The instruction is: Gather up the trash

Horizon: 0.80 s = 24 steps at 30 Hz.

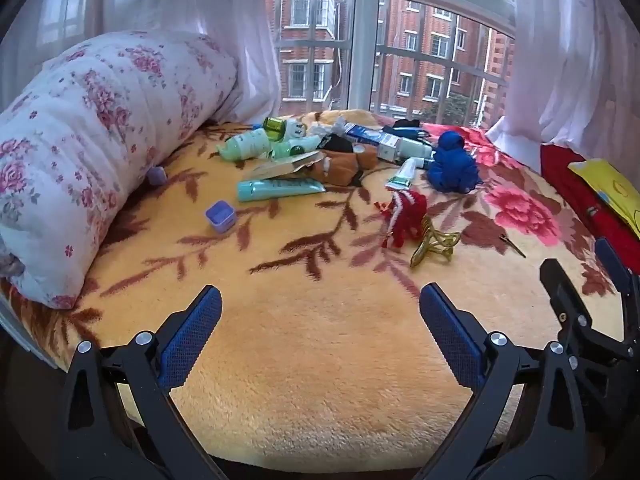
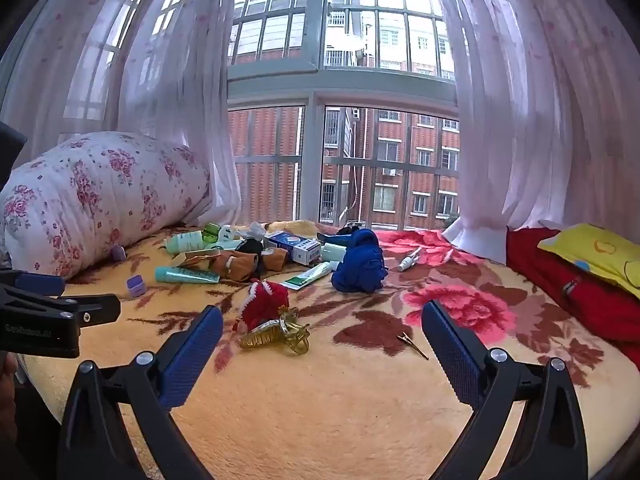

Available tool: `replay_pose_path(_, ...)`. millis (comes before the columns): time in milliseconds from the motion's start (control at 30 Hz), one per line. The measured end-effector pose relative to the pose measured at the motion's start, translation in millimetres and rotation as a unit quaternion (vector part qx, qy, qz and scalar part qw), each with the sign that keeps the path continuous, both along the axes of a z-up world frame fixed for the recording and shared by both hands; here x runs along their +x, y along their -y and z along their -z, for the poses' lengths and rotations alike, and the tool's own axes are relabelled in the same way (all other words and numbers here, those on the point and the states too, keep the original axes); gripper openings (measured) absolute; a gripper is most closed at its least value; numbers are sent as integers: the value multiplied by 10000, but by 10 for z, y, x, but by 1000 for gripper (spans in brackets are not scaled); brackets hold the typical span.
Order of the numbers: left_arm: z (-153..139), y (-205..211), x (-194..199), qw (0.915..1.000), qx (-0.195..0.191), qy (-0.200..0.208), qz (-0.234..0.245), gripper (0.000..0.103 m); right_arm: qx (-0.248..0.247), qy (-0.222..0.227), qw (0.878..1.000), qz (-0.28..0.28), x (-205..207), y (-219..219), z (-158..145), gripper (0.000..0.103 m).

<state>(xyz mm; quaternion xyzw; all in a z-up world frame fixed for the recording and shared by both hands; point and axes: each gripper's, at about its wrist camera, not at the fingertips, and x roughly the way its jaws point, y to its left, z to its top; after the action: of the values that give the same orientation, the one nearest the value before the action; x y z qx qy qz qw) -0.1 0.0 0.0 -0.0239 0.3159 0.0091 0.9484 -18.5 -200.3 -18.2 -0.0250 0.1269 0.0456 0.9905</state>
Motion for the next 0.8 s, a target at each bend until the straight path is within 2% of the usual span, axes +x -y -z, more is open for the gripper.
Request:
replay_pose_path(100,-16,14,-44,9999,78,62,-49,97,10,-28,10000,32,40,-55,17,98)
replay_pose_path(233,46,-120,16,9998,-33,-62,-165,97,-15,-68,10000,44,46,-68,28,98)
replay_pose_path(367,24,-53,26,9997,86,-90,-209,97,-18,-64,10000,38,52,-51,14,98)
replay_pose_path(800,27,-19,48,9996,122,-94,-216,97,-1,-56,10000,40,43,-49,-2,98)
